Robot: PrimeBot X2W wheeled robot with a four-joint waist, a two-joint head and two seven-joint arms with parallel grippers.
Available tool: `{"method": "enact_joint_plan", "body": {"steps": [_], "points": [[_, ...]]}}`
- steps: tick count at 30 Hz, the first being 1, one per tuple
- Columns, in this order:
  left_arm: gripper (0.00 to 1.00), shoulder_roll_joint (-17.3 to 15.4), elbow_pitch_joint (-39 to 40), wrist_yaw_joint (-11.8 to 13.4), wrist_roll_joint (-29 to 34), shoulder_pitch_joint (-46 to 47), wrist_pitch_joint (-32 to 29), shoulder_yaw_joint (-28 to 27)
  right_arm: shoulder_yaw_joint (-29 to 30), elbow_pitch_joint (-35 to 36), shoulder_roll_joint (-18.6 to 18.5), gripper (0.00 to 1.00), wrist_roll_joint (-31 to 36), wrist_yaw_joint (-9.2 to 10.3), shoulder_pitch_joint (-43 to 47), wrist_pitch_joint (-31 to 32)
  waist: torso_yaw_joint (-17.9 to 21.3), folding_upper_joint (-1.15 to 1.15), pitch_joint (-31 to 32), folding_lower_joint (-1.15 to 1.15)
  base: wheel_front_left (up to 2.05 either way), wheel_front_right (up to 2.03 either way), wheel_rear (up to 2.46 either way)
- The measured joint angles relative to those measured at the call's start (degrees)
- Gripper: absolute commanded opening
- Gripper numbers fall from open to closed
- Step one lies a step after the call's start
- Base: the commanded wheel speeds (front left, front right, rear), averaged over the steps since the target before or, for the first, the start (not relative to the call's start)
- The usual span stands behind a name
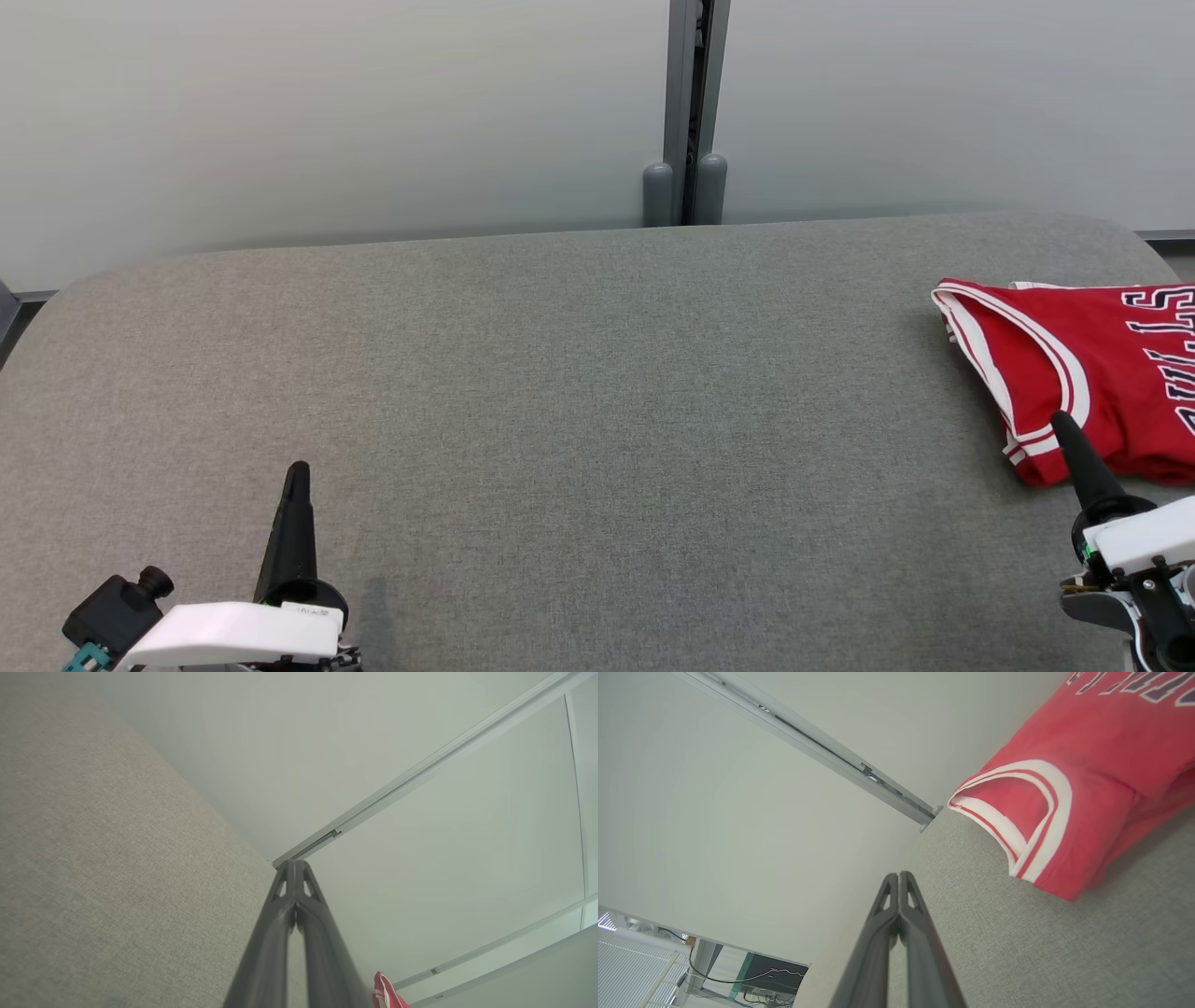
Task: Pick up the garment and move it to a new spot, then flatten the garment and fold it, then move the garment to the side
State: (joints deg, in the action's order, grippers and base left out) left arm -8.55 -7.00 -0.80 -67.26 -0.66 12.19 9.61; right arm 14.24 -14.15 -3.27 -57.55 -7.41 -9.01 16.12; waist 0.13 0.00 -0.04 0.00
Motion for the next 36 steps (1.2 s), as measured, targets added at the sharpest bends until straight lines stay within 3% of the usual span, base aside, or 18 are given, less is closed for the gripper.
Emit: {"method": "enact_joint_plan", "body": {"steps": [36], "points": [[0.00, 3.50, -1.37, -3.42, -15.33, 2.18, 0.29, -1.37, 3.81, -6.83, -0.16, 0.00, -17.78, 0.00, -4.74, 5.08, -0.09, 0.00, -0.07, 0.00, 0.00, 0.00, 0.00]]}}
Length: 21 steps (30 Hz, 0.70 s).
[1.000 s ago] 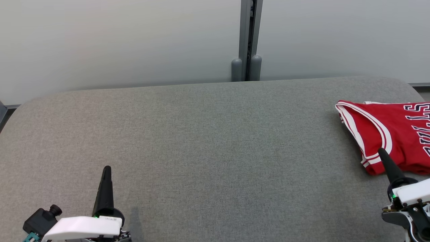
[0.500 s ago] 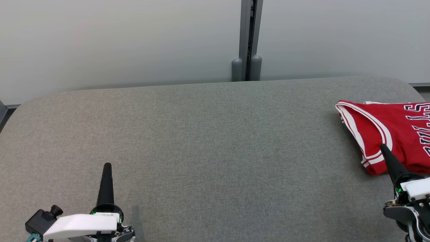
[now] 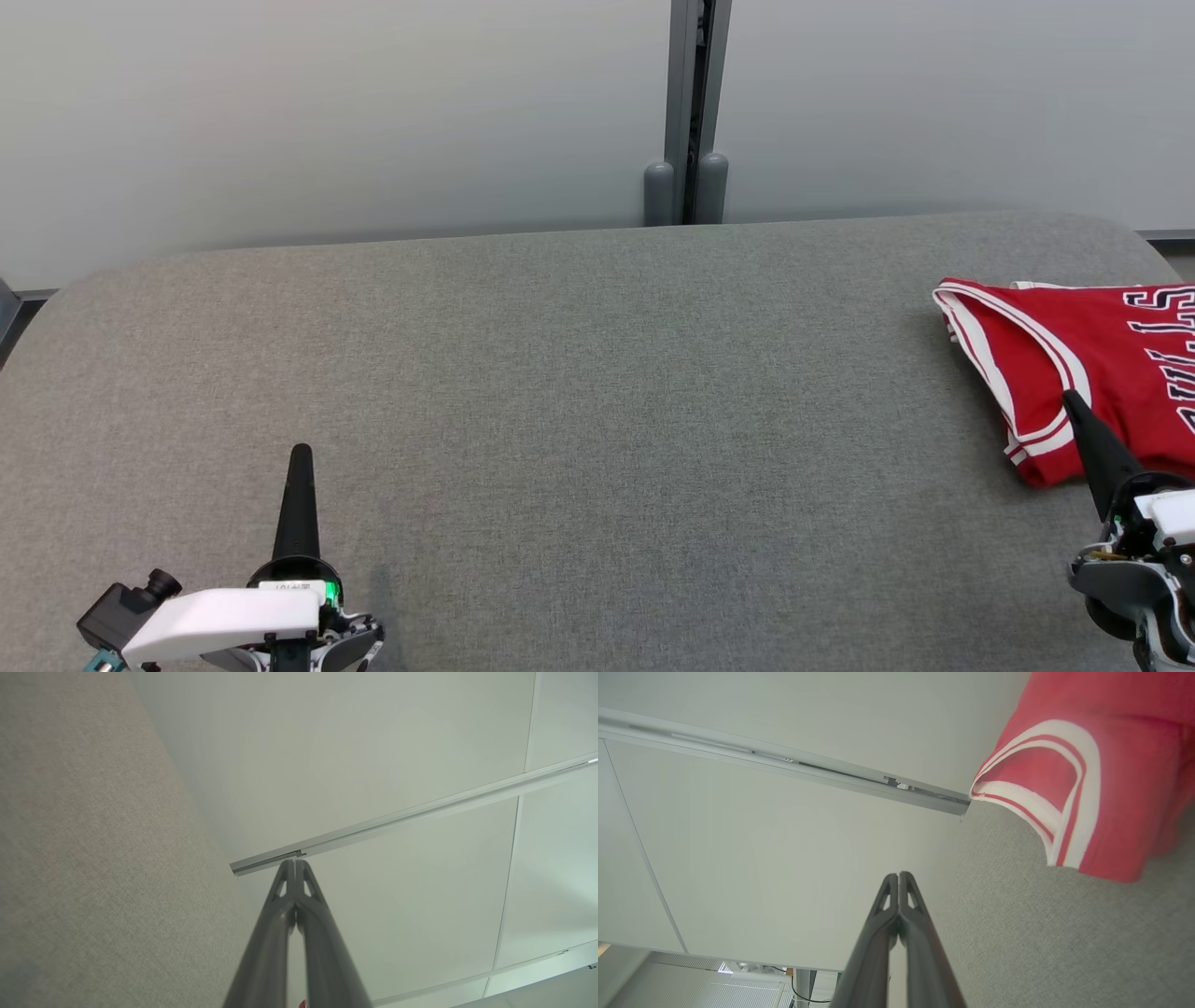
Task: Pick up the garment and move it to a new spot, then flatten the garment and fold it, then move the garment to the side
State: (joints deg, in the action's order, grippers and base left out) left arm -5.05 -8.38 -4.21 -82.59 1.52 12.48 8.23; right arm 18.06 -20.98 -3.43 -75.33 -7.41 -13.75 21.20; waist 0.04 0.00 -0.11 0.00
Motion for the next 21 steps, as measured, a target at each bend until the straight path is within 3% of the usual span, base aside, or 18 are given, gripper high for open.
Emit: {"method": "enact_joint_plan", "body": {"steps": [21], "points": [[0.00, 1.68, -0.70, -1.62, -7.36, 1.11, 0.16, -0.73, 1.78, -3.05, -0.14, 0.00, -8.45, 0.00, -2.33, 2.44, -0.05, 0.00, -0.04, 0.00, 0.00, 0.00, 0.00]]}}
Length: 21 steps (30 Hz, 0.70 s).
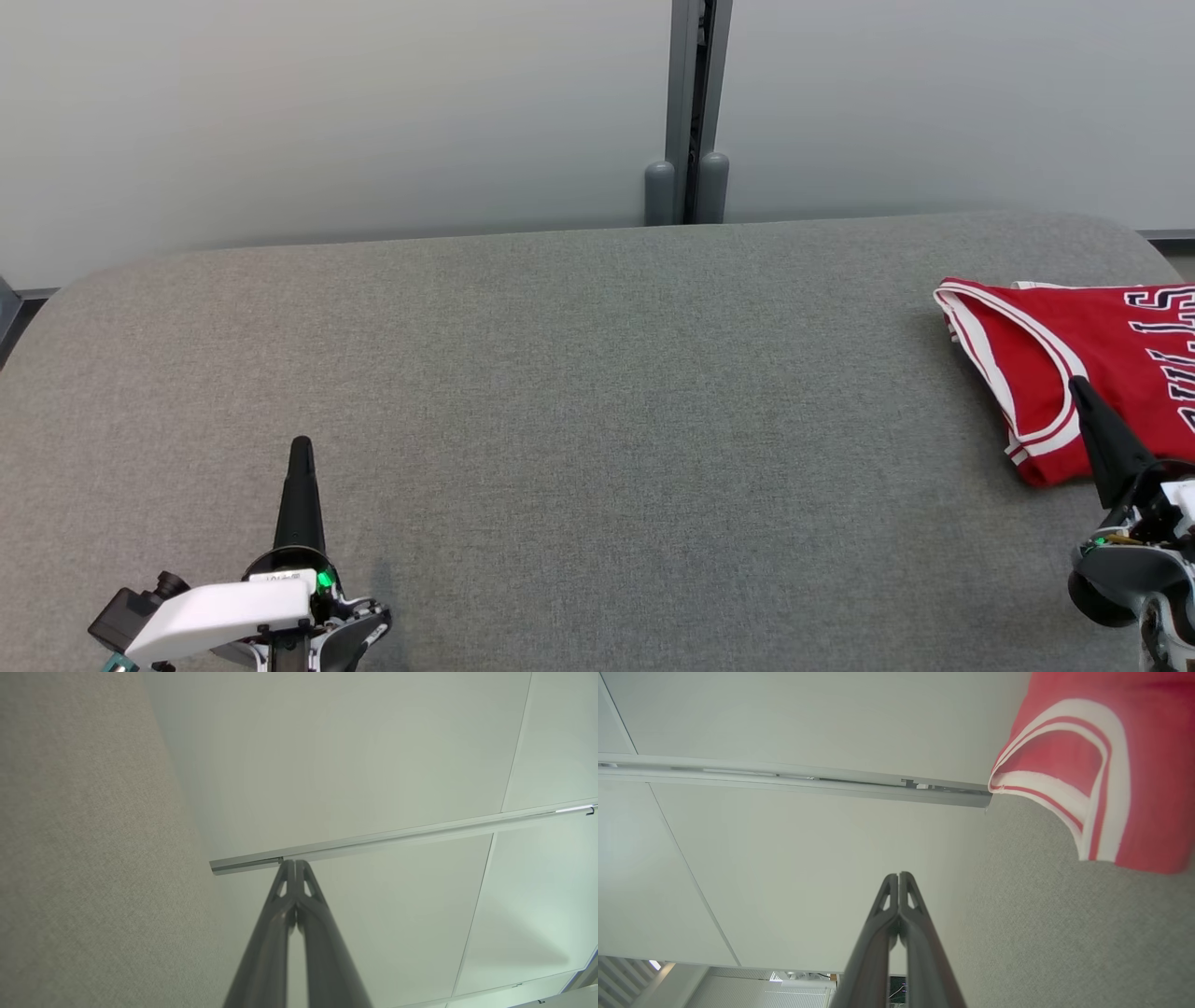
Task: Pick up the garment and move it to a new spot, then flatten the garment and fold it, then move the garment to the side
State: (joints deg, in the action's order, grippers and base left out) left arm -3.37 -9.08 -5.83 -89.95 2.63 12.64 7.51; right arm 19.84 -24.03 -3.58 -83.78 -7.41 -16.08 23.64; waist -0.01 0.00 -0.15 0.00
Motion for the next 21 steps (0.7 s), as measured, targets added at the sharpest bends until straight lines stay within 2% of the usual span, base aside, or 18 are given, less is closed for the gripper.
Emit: {"method": "enact_joint_plan", "body": {"steps": [11, 21], "points": [[0.00, 0.64, -0.32, -0.66, -3.39, 0.18, 0.07, -0.29, 0.68, -1.32, -0.12, 0.00, -3.99, 0.00, -1.08, 1.08, -0.03, 0.00, -0.02, 0.00, 0.00, 0.00, 0.00], [0.00, 0.66, -0.34, -0.67, -3.44, 0.19, 0.07, -0.30, 0.66, -1.35, -0.16, 0.00, -4.11, 0.00, -1.22, 1.07, -0.03, 0.00, -0.02, 0.00, 0.00, 0.00, 0.00]]}}
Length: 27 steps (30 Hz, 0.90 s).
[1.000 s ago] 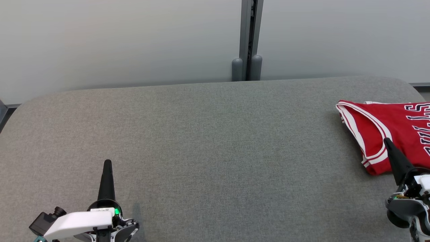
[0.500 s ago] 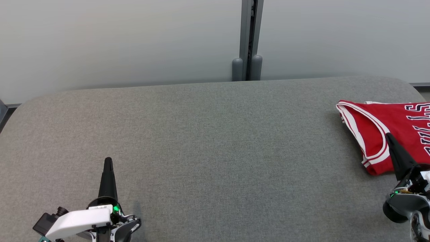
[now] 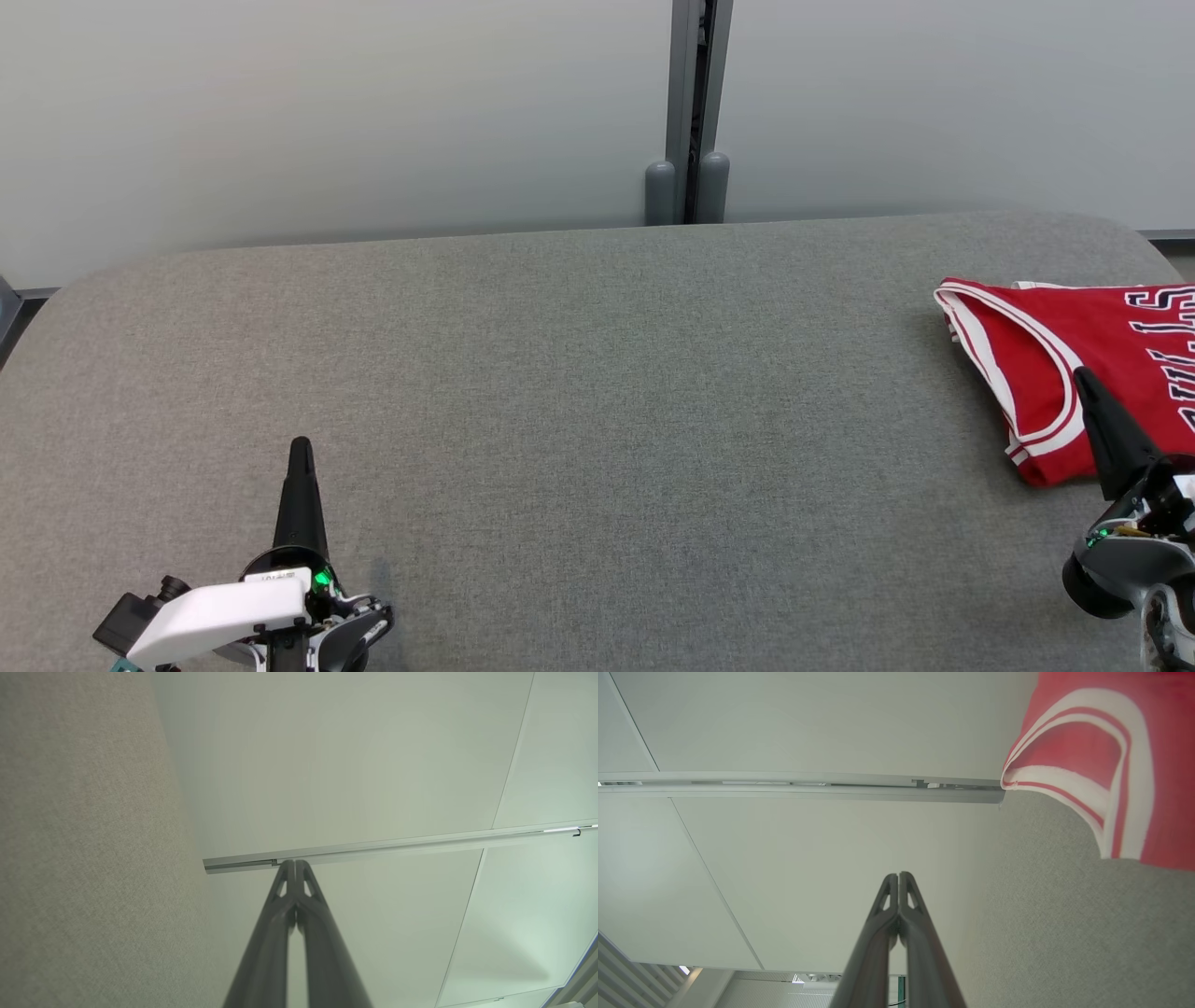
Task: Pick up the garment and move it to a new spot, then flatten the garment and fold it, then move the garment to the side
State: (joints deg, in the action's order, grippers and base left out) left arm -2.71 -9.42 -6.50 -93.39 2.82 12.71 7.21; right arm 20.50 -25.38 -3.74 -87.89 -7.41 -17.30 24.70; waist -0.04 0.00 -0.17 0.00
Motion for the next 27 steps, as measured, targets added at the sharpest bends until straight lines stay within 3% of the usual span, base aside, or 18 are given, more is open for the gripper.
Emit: {"method": "enact_joint_plan", "body": {"steps": [27], "points": [[0.00, 0.00, 0.00, 0.00, 0.00, 0.00, 0.00, -0.01, -0.25, -0.01, -0.10, 0.00, -0.26, 0.00, 0.00, -0.02, 0.00, 0.00, 0.00, 0.00, 0.00, 0.00, 0.00]]}}
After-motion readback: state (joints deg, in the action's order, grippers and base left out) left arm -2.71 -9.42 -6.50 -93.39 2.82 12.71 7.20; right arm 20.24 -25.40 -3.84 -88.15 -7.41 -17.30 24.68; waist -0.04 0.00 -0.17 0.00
